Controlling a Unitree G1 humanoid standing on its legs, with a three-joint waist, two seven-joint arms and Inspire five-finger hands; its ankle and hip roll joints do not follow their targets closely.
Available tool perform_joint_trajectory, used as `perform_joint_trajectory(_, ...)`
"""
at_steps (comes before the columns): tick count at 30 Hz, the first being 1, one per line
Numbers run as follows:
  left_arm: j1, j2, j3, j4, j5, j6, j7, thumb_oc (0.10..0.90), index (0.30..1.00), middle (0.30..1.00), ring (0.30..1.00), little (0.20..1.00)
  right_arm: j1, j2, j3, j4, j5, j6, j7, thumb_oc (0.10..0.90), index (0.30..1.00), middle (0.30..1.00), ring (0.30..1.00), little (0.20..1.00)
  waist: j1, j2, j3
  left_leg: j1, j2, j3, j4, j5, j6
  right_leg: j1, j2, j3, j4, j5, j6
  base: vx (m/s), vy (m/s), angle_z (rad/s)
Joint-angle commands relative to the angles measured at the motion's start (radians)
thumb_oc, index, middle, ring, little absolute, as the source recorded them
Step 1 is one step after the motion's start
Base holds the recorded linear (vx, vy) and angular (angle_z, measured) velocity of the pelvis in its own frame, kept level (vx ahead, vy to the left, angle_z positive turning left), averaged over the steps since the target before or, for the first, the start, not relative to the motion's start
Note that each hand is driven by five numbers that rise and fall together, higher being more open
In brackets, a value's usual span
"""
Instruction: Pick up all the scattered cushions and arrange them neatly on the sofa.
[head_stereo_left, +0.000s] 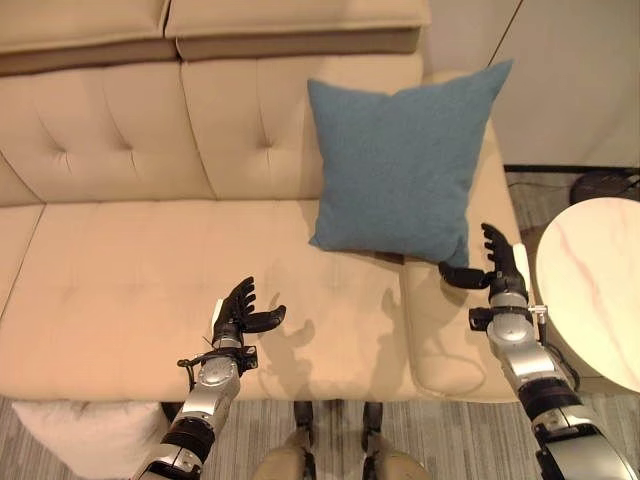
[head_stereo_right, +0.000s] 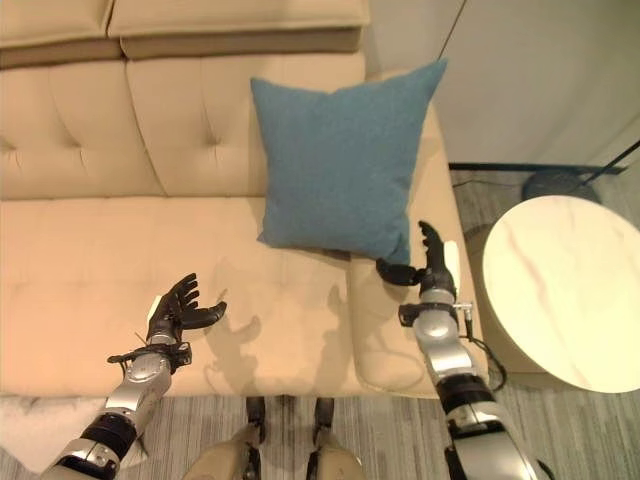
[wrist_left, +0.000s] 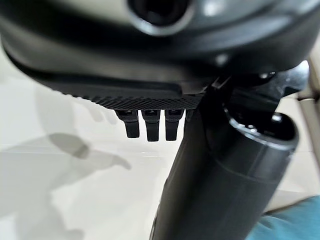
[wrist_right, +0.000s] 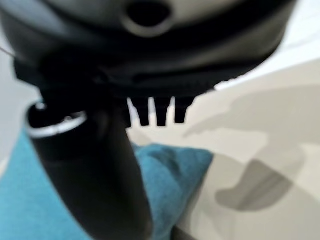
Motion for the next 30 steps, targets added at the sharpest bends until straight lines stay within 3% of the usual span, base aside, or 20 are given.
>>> perform_joint_trajectory(1, -0.095, 0.021, -0.011, -0.017, -0.023, -0.105, 0.021, 0.8, 0.9, 0.9, 0.9, 0.9, -0.125, -0.072, -0.01, 0.007, 0.051, -0.093, -0.097, 0.8, 0.9, 0.9, 0.9, 0.9, 0.005, -0.039, -0.036, 0.018, -0.013, -0.079, 0.015, -0.108, -0.043, -0.053, -0.042, -0.015, 0.063, -0.065, 0.061, 0.0, 0.0, 0.0)
perform_joint_trajectory(9, -0.099, 0.009, -0.055, -0.011, -0.034, -0.118, 0.021, 0.8, 0.9, 0.9, 0.9, 0.9, -0.295, -0.092, 0.02, 0.075, 0.053, -0.103, -0.17, 0.8, 0.9, 0.9, 0.9, 0.9, 0.037, -0.014, -0.034, -0.038, -0.019, -0.103, 0.0, -0.091, -0.056, -0.087, -0.032, -0.026, 0.03, -0.061, 0.061, 0.03, -0.032, 0.11)
perform_joint_trajectory(18, -0.067, 0.006, -0.095, -0.002, -0.054, -0.12, -0.016, 0.8, 0.9, 0.9, 0.9, 0.9, -0.414, -0.091, 0.106, 0.186, 0.186, -0.119, -0.078, 0.8, 0.9, 0.9, 0.9, 0.9, 0.069, 0.01, -0.036, -0.081, -0.031, -0.13, 0.0, -0.07, -0.071, -0.114, -0.035, -0.039, 0.013, -0.057, 0.058, 0.01, -0.003, 0.05)
perform_joint_trajectory(19, -0.067, 0.006, -0.095, -0.002, -0.057, -0.121, -0.015, 0.8, 0.9, 0.9, 0.9, 0.9, -0.418, -0.086, 0.11, 0.188, 0.197, -0.12, -0.073, 0.62, 0.629, 0.629, 0.629, 0.629, 0.07, 0.012, -0.036, -0.085, -0.031, -0.131, 0.0, -0.069, -0.073, -0.117, -0.034, -0.038, 0.012, -0.056, 0.058, 0.01, -0.006, 0.22)
perform_joint_trajectory(20, -0.068, 0.008, -0.094, -0.009, -0.057, -0.122, -0.015, 0.8, 0.9, 0.9, 0.9, 0.9, -0.416, -0.08, 0.111, 0.18, 0.212, -0.124, -0.064, 0.4, 0.3, 0.3, 0.3, 0.3, 0.071, 0.013, -0.035, -0.088, -0.032, -0.132, 0.0, -0.068, -0.073, -0.119, -0.034, -0.039, 0.011, -0.055, 0.057, 0.0, -0.006, 0.13)
perform_joint_trajectory(30, -0.083, 0.02, -0.075, -0.064, -0.048, -0.128, -0.009, 0.8, 0.9, 0.9, 0.9, 0.9, -0.35, -0.075, 0.117, 0.045, 0.209, -0.15, -0.029, 0.4, 0.3, 0.3, 0.3, 0.3, 0.066, 0.0, -0.032, -0.099, -0.03, -0.137, 0.0, -0.064, -0.076, -0.12, -0.032, -0.044, 0.005, -0.056, 0.057, 0.0, -0.001, 0.01)
